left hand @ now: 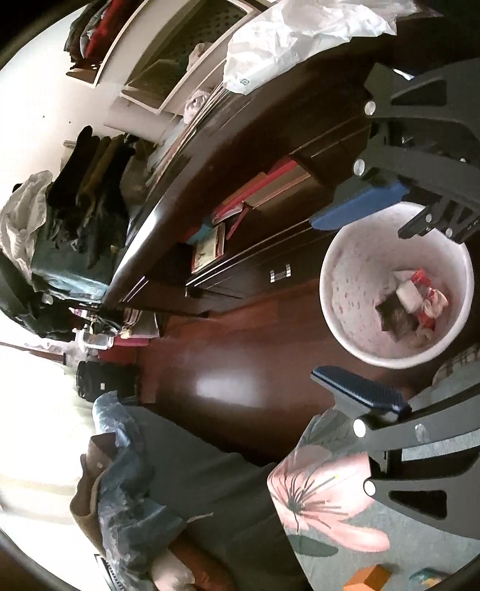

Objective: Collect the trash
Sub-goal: 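Carry box and tray over the pink wastebasket and open both grippers, then move both open grippers back over the table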

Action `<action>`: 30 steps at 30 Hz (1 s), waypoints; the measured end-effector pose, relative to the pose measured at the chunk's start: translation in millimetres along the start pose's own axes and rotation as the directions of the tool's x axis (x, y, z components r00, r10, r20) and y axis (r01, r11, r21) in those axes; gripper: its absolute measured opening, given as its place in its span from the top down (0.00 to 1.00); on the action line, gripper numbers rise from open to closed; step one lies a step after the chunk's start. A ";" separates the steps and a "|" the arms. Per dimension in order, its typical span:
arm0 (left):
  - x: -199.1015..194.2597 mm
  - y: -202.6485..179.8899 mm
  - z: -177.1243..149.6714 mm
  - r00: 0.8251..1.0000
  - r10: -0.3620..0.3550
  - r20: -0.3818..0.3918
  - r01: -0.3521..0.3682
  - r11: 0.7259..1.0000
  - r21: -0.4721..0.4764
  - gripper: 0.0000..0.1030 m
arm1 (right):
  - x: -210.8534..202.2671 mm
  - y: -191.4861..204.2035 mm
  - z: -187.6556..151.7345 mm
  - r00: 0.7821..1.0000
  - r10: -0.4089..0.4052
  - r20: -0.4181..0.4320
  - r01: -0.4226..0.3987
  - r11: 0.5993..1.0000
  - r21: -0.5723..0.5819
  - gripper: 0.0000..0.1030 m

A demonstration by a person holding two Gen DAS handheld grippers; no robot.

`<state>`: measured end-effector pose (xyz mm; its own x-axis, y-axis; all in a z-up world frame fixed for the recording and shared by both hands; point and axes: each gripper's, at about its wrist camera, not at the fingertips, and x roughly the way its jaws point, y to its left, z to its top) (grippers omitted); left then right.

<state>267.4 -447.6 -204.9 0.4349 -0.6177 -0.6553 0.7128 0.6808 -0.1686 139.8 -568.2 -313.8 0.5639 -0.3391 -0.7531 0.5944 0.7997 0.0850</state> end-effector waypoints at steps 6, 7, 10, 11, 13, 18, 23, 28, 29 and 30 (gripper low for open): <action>-19.6 5.8 -7.2 1.000 0.030 0.009 -0.030 1.000 0.002 0.23 | -27.3 7.6 -8.4 1.000 0.015 -0.001 -0.015 1.000 0.009 0.34; -23.6 8.0 -9.3 0.999 0.036 0.012 -0.036 0.999 0.000 0.23 | -32.7 10.0 -9.7 1.000 0.018 0.000 -0.018 1.000 0.009 0.32; -38.4 18.7 -18.0 0.998 0.067 0.011 -0.067 0.998 -0.010 0.21 | -50.1 19.4 -14.7 0.999 0.044 0.001 -0.044 0.999 0.004 0.27; -44.2 24.1 -22.0 0.996 0.084 0.009 -0.084 0.996 -0.014 0.20 | -55.2 23.2 -15.9 0.999 0.054 0.001 -0.054 0.999 0.000 0.26; -55.0 35.3 -29.1 0.993 0.115 0.009 -0.115 0.993 -0.023 0.20 | -66.2 33.5 -19.7 0.997 0.076 -0.002 -0.076 0.997 -0.013 0.23; -88.4 82.2 -55.1 0.972 0.234 0.002 -0.233 0.969 -0.084 0.16 | -88.3 65.8 -27.7 0.990 0.140 -0.021 -0.141 0.989 -0.054 0.20; -119.7 145.5 -77.9 0.931 0.364 -0.027 -0.364 0.916 -0.169 0.14 | -104.8 109.1 -33.4 0.981 0.194 -0.031 -0.196 0.971 -0.137 0.19; -146.2 219.2 -99.3 0.869 0.489 -0.083 -0.494 0.842 -0.217 0.11 | -120.2 158.1 -38.5 0.969 0.244 -0.036 -0.245 0.943 -0.226 0.18; -149.9 232.7 -102.6 0.861 0.499 -0.097 -0.508 0.837 -0.206 0.11 | -122.7 166.3 -39.6 0.967 0.251 -0.036 -0.253 0.937 -0.240 0.18; -152.9 241.0 -105.3 0.856 0.507 -0.103 -0.517 0.833 -0.196 0.11 | -125.4 176.6 -41.0 0.965 0.261 -0.038 -0.262 0.930 -0.258 0.18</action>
<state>314.7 -147.7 -222.9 0.6766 -0.1432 -0.7223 0.2618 0.9636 0.0542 150.5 -364.1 -231.1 0.6773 -0.0992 -0.7289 0.2571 0.9603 0.1081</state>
